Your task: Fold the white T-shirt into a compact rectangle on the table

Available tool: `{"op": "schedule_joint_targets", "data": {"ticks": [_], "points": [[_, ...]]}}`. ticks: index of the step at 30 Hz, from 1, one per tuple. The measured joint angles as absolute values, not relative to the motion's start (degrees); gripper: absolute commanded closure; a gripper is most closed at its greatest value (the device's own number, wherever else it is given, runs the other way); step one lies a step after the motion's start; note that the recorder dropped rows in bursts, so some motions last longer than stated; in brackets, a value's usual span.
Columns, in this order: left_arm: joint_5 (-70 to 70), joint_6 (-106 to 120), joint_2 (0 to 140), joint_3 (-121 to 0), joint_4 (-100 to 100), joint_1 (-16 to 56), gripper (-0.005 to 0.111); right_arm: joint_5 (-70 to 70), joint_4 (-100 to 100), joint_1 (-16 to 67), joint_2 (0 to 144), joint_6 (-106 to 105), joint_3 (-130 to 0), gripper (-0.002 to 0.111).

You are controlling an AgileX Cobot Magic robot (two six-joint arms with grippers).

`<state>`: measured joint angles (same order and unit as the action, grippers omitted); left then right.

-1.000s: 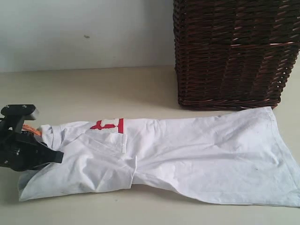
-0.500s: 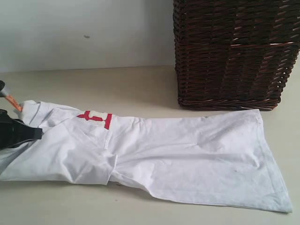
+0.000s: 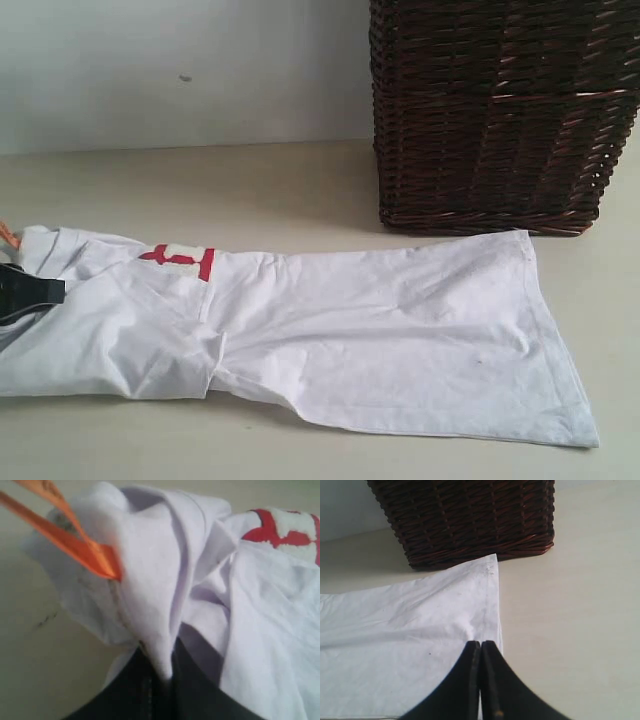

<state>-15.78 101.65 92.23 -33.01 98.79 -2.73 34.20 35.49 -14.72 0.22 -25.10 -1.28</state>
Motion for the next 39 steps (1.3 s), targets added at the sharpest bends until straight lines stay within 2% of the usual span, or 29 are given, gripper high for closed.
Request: {"op": "schedule_joint_targets", "data": {"ticks": [13, 20, 32, 39], "points": [[-19.2, 99.0, 90.3, -37.1, 99.2, -1.8, 0.107, 34.2, 35.5, -14.7, 0.2, -25.1, -1.3, 0.108], [-16.3, 99.3, 89.9, -41.7, 99.2, 3.4, 0.107, 34.2, 35.5, -14.7, 0.2, -25.1, -1.3, 0.108], [-8.3, 108.8, 89.9, -42.7, 99.2, 15.3, 0.107, 34.2, 35.5, -14.7, 0.2, -25.1, -1.3, 0.108], [-4.3, 109.3, 93.6, -53.5, 99.2, 21.2, 0.107, 34.2, 35.5, -14.7, 0.2, -25.1, -1.3, 0.108]]}}
